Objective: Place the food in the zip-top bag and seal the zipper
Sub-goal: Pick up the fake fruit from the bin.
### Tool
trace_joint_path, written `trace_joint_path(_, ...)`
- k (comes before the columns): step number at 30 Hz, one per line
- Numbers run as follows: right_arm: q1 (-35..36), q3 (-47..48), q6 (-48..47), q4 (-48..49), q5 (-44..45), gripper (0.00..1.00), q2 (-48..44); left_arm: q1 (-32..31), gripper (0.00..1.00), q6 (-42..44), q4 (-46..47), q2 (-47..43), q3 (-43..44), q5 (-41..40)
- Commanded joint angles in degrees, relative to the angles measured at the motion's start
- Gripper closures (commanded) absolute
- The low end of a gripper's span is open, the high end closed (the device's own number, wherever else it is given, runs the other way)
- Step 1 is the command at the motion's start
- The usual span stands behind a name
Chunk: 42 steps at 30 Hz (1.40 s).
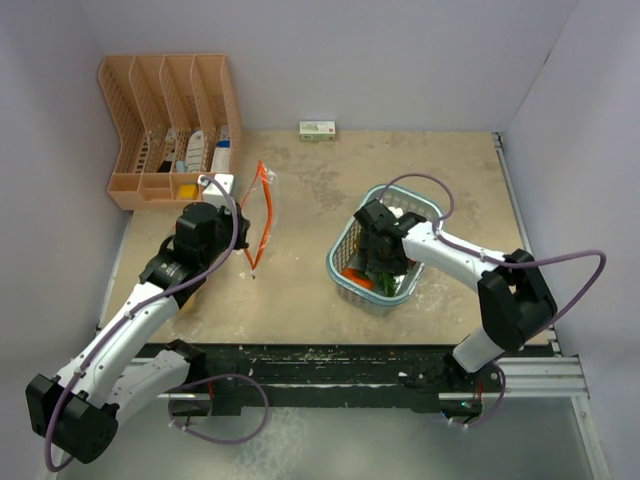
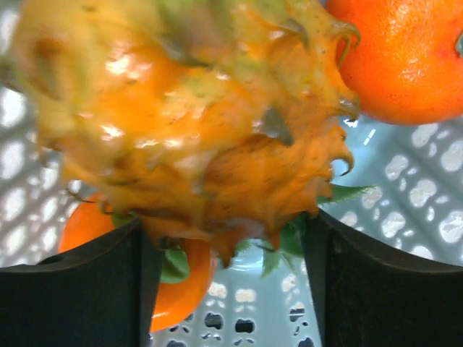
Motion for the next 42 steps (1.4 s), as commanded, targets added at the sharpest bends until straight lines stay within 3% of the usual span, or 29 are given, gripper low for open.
trace_joint_path(1, -0.22, -2.0, 0.88, 3.0, 0.31, 0.41, -0.88, 0.19, 1.0, -0.69, 2.33, -1.44, 0.01, 0.44)
trace_joint_path(5, -0.22, -2.08, 1.49, 0.87, 3.37, 0.77, -5.17, 0.14, 1.0, -0.61, 1.85, -1.32, 0.18, 0.1)
trace_joint_path(7, -0.24, -1.47, 1.16, -0.36, 4.24, 0.89, -7.59, 0.12, 1.0, -0.48, 1.63, -1.19, 0.16, -0.26)
trace_joint_path(9, -0.23, -0.22, 0.51, -1.66, 4.23, 0.95, -9.94, 0.18, 1.0, -0.51, 1.38, -1.02, 0.05, -0.37)
trace_joint_path(22, -0.24, 8.94, -6.38, -3.15, 3.82, 1.0, -24.01, 0.18, 1.0, -0.42, 0.62, 0.14, 0.09, -0.81)
trace_joint_path(30, -0.24, 5.13, -6.37, -2.87, 2.35, 1.0, -20.84, 0.17, 1.0, -0.39, 0.39, 0.2, 0.09, -0.66)
trace_joint_path(31, -0.22, 4.9, -6.12, -3.24, 2.78, 0.9, -19.89, 0.18, 1.0, -0.43, 0.34, 0.25, 0.17, -0.73)
trace_joint_path(32, -0.21, 4.83, -5.95, -3.83, 3.41, 0.67, -18.87, 0.13, 1.0, -0.33, 0.31, 0.16, 0.27, -0.69)
trace_joint_path(33, -0.24, 4.82, -5.9, -4.57, 3.96, 0.56, -17.9, 0.22, 1.0, -0.33, 0.3, 0.1, 0.3, -0.69)
trace_joint_path(34, -0.23, 4.82, -5.88, -5.23, 4.39, 0.37, -16.9, 0.17, 1.0, -0.33, 0.28, 0.0, 0.35, -0.71)
trace_joint_path(36, -0.25, 5.1, -6.36, -6.35, 4.6, 0.16, -15.16, 0.13, 1.0, -0.34, 0.37, -0.15, 0.36, -0.6)
trace_joint_path(38, -0.22, 6.42, -7.47, -7.62, 4.56, 0.05, -13.44, 0.13, 1.0, -0.32, 0.63, -0.06, 0.3, -0.16)
trace_joint_path(42, -0.55, 9.98, -10.45, -10.92, 3.97, 0.0, -9.36, 0.14, 1.0, -0.34, 0.89, 0.24, 0.54, 1.0)
